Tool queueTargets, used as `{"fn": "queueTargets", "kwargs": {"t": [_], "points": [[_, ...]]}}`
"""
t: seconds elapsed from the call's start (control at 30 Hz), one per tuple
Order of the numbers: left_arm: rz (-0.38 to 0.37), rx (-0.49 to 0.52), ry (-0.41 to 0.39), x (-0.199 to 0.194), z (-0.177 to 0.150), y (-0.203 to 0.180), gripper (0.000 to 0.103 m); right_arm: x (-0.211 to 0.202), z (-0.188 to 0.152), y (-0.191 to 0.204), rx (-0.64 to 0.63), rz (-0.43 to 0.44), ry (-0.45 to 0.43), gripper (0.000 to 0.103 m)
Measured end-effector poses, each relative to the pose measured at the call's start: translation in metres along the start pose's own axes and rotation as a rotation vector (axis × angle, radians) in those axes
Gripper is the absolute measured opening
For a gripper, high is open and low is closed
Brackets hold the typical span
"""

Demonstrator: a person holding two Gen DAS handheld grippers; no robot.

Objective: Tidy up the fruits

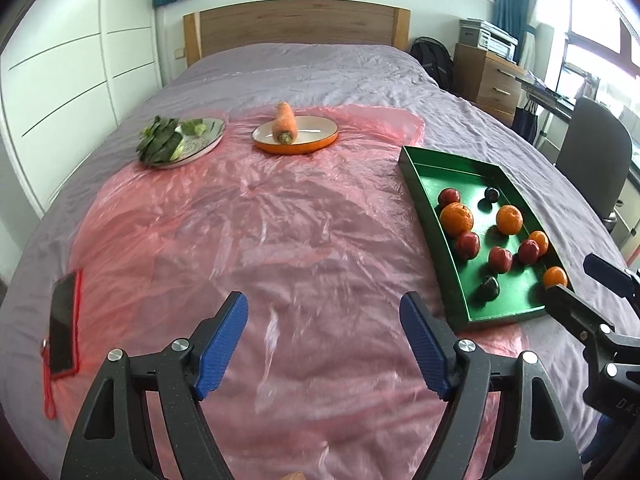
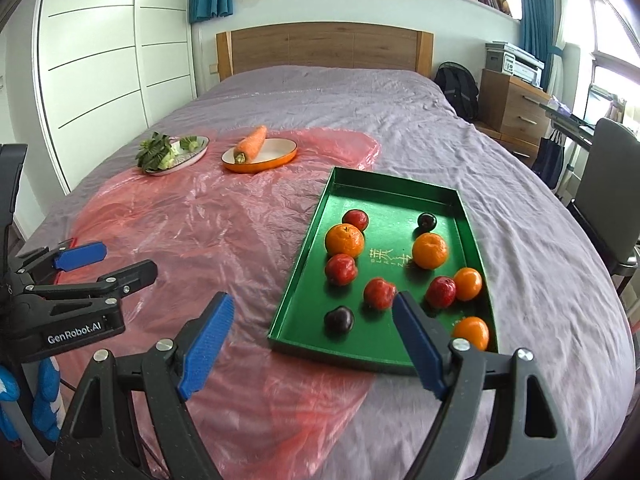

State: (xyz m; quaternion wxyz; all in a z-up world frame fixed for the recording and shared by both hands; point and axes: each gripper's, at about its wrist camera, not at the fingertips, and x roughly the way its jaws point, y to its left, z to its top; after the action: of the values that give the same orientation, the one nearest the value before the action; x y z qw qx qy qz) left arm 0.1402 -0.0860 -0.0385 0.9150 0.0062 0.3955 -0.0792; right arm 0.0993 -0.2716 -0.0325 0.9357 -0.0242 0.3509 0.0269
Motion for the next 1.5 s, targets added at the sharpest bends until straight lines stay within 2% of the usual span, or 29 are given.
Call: {"fn": "queueTargets", "kwargs": {"t": [0.13,0.27,0.5,0.8,0.87,0.97,1.5], "points": [[0.031,0.004,0.005,-0.015,-0.012,0.003,0.075,-0.017,-0.009,-0.003,0.022,-0.006,-0.007,0.103],[0.044,0.015,-0.005,-0.029,-0.025,0.006,0.088,-0.033,-0.021,-0.007,0.035,-0.027,-0.017,0.103],[0.071,0.007,-0.012,-0.057,-0.035,0.023,0.088,-0.051,-0.034,-0.013,0.051,-0.058,-0.012,0.103],[0.096,-0.035,-0.05,-0.09,-0.038,0.051,0.088,-0.072,-0.029,0.005,0.014,-0.073,-0.066,0.103],[0.113,-0.039,-0.053,-0.094,-0.039,0.053,0.091,-0.076,-0.028,0.009,0.014,-0.071,-0.077,0.103],[0.111,-0.045,-0.062,-0.102,-0.042,0.057,0.094,-0.081,-0.028,0.012,0.02,-0.073,-0.093,0.103],[0.117,-0.065,-0.113,-0.134,-0.05,0.07,0.094,-0.098,-0.034,0.02,0.055,-0.063,-0.118,0.103]]}}
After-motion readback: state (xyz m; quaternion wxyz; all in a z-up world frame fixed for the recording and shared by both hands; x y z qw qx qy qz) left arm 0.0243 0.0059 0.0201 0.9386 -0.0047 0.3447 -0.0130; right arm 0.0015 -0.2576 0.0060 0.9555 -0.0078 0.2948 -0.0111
